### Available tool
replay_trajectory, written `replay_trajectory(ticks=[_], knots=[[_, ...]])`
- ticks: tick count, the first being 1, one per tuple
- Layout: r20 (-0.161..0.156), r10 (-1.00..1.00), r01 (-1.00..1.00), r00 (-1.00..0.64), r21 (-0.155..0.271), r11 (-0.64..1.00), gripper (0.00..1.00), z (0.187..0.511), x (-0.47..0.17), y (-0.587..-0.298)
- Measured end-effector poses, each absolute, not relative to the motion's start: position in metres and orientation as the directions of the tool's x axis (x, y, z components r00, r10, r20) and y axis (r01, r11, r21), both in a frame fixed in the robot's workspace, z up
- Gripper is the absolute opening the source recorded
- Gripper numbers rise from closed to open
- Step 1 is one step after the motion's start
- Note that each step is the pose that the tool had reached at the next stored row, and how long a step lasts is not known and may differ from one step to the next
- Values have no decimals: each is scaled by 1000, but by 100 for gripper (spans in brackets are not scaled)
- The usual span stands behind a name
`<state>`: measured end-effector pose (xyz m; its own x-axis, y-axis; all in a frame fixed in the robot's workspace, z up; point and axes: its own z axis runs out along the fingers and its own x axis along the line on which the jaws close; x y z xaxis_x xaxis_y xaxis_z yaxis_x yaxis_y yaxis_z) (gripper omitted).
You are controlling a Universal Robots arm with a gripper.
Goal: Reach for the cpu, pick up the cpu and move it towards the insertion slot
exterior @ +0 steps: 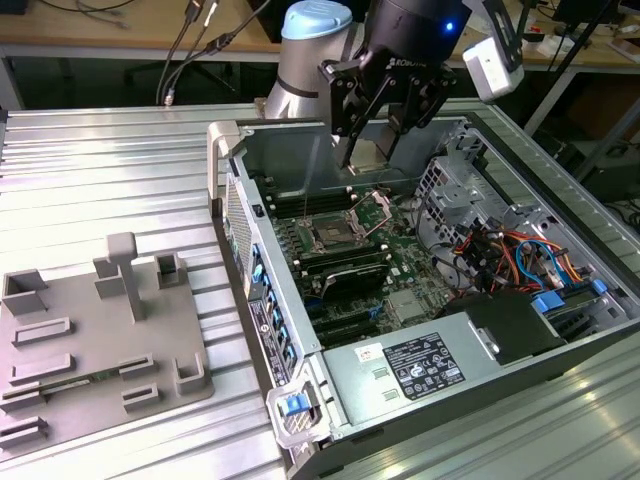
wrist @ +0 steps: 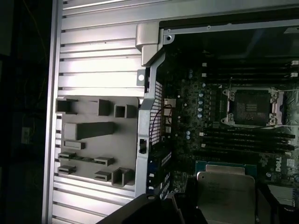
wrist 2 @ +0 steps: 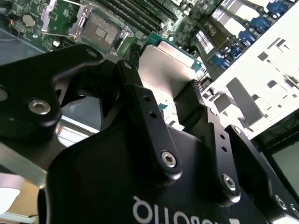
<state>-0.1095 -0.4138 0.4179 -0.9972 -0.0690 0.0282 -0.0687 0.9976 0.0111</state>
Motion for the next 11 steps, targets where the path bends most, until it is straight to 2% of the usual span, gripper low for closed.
replay_trajectory(ticks=[5,11], knots=[[28,-69,-69,-997,10,998,55,413,-100,-387],[29,-52,-52,-998,10,999,55,404,-87,-384]])
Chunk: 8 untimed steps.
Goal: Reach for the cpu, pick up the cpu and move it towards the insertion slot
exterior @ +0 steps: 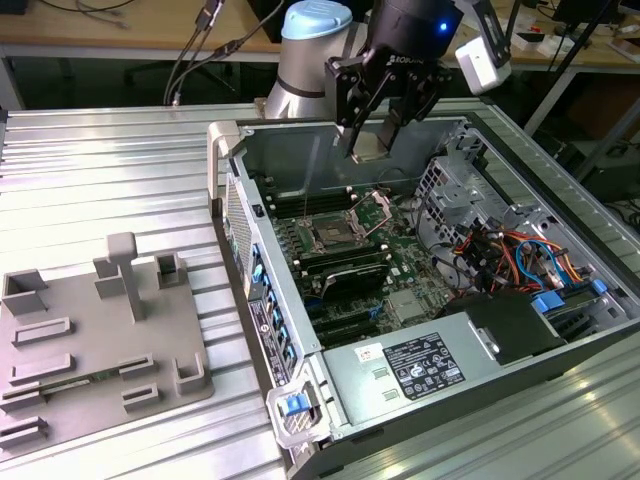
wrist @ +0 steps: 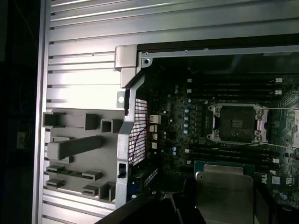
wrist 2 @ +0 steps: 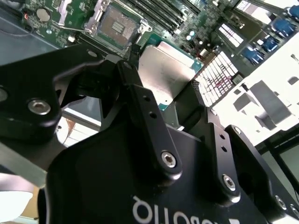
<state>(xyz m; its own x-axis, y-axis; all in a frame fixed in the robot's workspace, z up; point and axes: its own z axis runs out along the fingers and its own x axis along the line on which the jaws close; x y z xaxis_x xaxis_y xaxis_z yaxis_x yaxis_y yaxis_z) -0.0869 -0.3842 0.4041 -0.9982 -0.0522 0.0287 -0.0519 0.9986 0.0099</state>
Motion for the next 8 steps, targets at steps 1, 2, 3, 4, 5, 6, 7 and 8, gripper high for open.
replay_trajectory(ticks=[1,2,3,4,5,6,7,8], knots=[[29,-50,-50,-998,10,999,55,403,-85,-384],[29,-48,-48,-998,10,999,55,401,-83,-383],[29,-47,-46,-998,10,999,55,400,-82,-383],[29,-45,-45,-999,10,999,55,399,-80,-381],[29,-43,-43,-999,10,999,55,398,-79,-380],[29,-39,-39,-999,10,999,55,397,-78,-378],[29,-35,-35,-999,10,999,55,394,-76,-377],[29,-33,-32,-999,10,999,55,392,-75,-375]])
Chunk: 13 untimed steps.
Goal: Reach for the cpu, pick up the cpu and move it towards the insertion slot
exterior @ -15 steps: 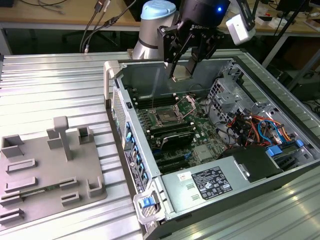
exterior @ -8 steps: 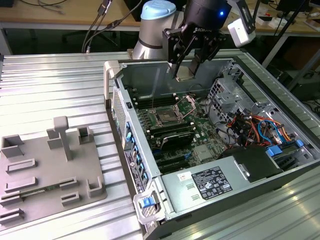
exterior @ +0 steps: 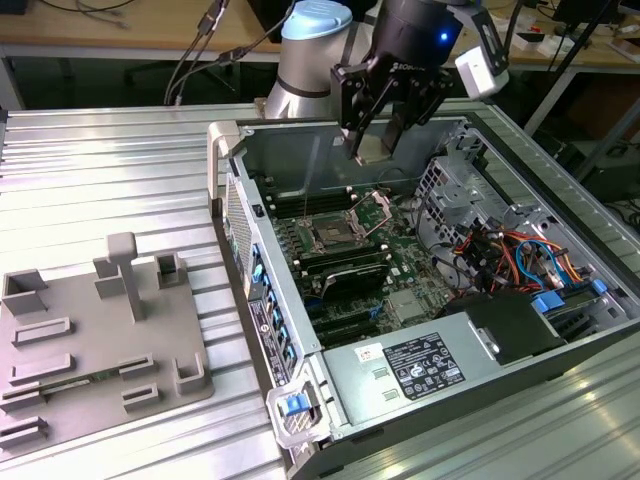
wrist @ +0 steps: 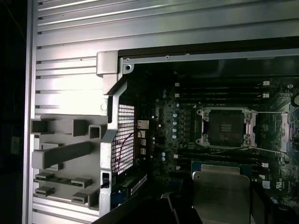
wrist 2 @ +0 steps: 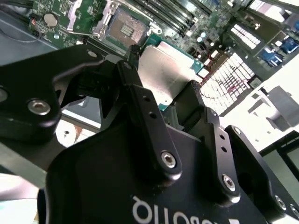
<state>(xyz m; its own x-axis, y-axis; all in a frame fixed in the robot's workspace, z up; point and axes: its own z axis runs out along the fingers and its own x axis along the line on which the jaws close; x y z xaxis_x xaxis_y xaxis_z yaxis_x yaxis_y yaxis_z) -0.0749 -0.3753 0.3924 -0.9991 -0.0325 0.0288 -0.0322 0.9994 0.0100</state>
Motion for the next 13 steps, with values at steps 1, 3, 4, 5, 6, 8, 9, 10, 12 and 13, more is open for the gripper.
replay_trajectory(ticks=[1,3,4,5,6,8,9,10,12,13], knots=[[29,-31,-31,-999,10,999,55,391,-74,-375],[29,-25,-25,-999,10,1000,55,389,-72,-373],[29,-23,-23,-999,10,1000,55,388,-71,-373],[29,-20,-19,-999,10,1000,55,387,-70,-372],[29,-17,-17,-999,10,1000,55,386,-69,-371],[29,-14,-14,-999,10,1000,55,385,-68,-369],[29,-12,-12,-1000,10,1000,55,384,-68,-368],[29,-11,-11,-1000,10,1000,55,383,-67,-367],[29,-6,-5,-1000,10,1000,55,380,-65,-363],[29,-3,-2,-1000,10,1000,55,378,-64,-360]])
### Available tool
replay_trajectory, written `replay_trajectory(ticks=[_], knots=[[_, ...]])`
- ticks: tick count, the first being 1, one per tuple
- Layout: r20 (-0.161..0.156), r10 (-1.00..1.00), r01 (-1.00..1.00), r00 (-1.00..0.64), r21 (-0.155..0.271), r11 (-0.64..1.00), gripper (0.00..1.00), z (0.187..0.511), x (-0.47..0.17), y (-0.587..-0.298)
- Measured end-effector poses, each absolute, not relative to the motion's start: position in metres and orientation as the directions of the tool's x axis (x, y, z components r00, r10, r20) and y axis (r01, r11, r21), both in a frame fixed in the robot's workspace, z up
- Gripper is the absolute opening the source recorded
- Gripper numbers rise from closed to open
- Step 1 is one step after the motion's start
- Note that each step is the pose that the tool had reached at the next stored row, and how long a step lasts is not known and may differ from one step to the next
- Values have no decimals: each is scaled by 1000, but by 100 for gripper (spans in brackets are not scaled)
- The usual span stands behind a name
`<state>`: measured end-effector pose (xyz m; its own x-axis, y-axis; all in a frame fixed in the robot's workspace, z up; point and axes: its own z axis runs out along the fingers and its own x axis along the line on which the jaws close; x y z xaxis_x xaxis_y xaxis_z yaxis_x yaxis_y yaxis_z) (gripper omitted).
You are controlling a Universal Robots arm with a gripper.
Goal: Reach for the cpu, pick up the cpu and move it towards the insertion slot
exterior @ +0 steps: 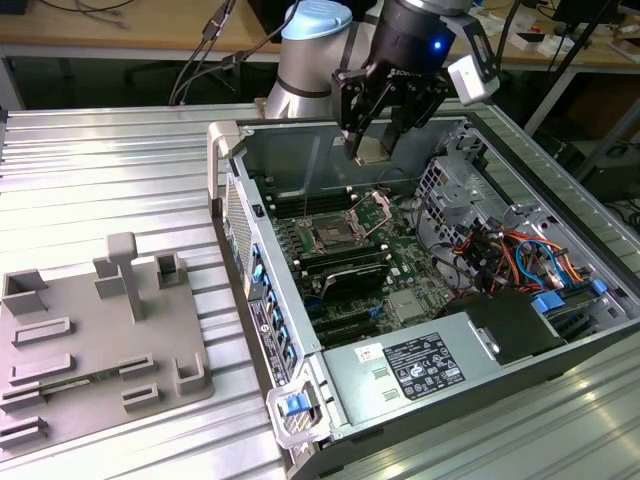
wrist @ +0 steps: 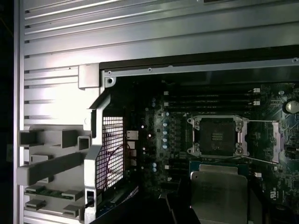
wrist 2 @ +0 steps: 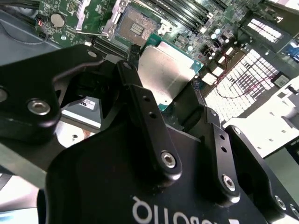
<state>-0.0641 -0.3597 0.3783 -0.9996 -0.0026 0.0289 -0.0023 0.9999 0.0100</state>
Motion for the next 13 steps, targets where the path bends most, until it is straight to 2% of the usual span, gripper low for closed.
replay_trajectory(ticks=[6,13], knots=[[29,2,2,-1000,10,1000,55,374,-62,-343],[29,2,3,-1000,10,1000,55,367,-55,-298]])
